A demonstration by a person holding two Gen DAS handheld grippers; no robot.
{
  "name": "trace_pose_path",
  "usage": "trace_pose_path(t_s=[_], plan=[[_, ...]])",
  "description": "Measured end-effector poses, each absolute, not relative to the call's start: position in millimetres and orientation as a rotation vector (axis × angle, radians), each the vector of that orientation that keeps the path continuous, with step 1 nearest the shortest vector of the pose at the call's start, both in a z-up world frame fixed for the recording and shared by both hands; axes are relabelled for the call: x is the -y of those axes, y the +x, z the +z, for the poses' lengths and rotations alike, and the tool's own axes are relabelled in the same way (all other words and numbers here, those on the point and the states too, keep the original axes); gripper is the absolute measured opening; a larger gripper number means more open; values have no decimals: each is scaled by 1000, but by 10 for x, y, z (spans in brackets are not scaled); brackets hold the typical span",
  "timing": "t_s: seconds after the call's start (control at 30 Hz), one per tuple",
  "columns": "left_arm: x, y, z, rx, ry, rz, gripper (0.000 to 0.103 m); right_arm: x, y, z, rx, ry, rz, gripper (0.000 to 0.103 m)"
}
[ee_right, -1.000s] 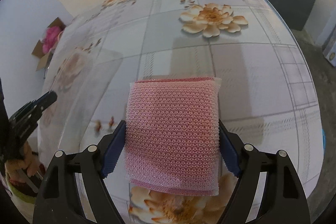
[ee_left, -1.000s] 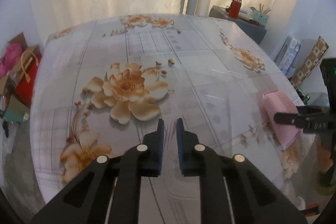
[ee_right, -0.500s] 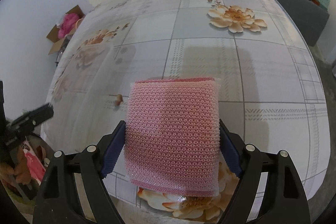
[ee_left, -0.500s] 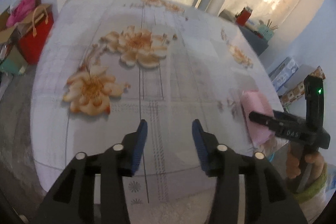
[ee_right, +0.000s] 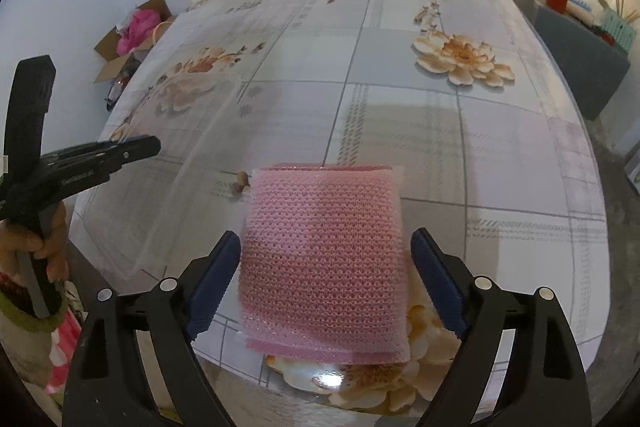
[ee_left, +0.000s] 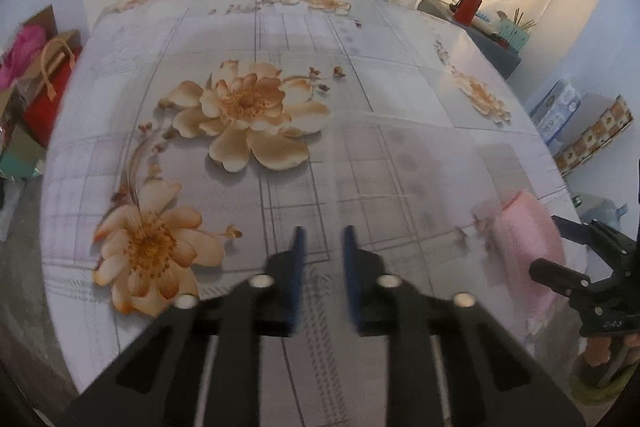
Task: Collect trash
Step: 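Lift the pink sponge with the right tool while the left tool holds the container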
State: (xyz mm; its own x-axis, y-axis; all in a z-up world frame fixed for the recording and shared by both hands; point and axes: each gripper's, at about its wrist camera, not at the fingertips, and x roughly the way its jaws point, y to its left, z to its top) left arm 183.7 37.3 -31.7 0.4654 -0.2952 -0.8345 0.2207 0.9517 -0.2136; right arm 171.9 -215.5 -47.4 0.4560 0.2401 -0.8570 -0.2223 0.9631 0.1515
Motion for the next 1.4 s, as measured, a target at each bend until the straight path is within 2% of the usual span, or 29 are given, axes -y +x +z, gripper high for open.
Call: trace_pose_path(t_s=[0.07, 0.73, 0.8, 0.87, 1.4], plan=[[-391, 1768, -309, -1031, -84, -306, 6, 2160, 1709, -463, -1055, 16, 286, 86], [-410, 1471, -312, -978, -74, -183, 6, 1953, 1662, -674, -1087, -97, 231, 87], [-398, 1463, -311, -971, -60, -176, 6, 1973, 1658, -682, -1090, -89, 230, 86], [-386, 1455, -310, -963, -46, -171, 6, 1980, 1648, -690, -1092, -86, 225, 80], [-359, 1416, -284, -923, -23, -168, 7, 1967, 1599, -657, -1069, -98, 192, 77]])
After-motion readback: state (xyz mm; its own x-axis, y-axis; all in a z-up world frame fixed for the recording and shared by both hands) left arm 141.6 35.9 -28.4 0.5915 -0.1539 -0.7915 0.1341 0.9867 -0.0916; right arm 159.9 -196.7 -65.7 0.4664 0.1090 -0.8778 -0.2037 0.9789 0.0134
